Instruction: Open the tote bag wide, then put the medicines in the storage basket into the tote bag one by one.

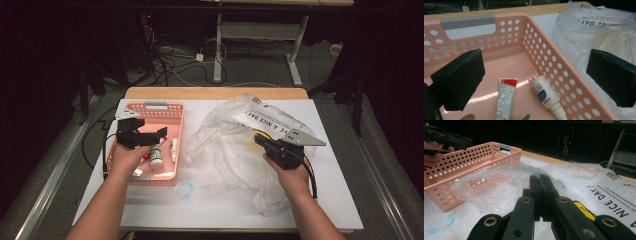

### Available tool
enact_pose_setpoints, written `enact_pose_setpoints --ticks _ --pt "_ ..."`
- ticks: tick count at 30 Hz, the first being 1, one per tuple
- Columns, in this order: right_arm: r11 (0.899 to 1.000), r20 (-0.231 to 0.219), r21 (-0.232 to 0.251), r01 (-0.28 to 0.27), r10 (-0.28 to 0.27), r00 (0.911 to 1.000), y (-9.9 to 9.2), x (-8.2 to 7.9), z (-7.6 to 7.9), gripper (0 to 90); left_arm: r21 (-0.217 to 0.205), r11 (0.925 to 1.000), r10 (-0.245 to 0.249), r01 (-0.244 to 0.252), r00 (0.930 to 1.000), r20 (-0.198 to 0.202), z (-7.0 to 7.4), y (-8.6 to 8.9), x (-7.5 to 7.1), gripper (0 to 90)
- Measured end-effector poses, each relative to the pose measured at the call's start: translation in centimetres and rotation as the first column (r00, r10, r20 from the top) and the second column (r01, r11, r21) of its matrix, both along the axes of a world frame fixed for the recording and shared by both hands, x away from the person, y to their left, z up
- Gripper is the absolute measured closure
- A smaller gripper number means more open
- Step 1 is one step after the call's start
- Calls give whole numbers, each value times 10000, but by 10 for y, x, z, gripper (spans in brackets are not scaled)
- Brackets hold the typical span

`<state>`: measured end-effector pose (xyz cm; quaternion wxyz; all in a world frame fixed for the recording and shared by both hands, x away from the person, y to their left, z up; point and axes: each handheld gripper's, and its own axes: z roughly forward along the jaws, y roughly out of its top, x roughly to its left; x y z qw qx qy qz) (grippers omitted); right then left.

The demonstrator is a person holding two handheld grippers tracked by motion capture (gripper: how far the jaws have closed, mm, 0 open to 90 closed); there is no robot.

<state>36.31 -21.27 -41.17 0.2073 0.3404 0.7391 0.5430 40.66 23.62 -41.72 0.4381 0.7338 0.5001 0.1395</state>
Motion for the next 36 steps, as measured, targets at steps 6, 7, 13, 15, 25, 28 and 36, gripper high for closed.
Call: enact_pose_setpoints --ticks 6,7,13,15,25,28,36 --pt "10000 -26 -53 -51 51 10000 0 0 -1 900 752 9970 237 -191 9978 -617 -6 1 14 24" --pt "10000 -17 -54 -37 37 10000 0 0 -1 900 811 9965 269 -203 9963 -814 -8 3 17 25" --pt "10000 -34 -6 7 -7 10000 -2 0 -2 900 1470 9891 372 -112 9838 -1753 -20 5 27 54" --pt "10000 7 -17 3 -3 10000 -2 -1 -1 900 1581 9874 315 8 9790 -2012 -24 4 29 84" --pt "10000 -11 16 34 -34 10000 -3 -1 -2 900 2177 9744 268 567 9315 -3628 -40 4 43 286" --pt "10000 -32 8 25 -25 10000 -3 -1 -2 900 2559 9624 174 914 9191 -3937 -43 2 46 343" --pt "10000 -31 13 10 -10 10000 -3 -1 -2 900 2726 9547 77 1195 9056 -4241 -49 0 51 423"
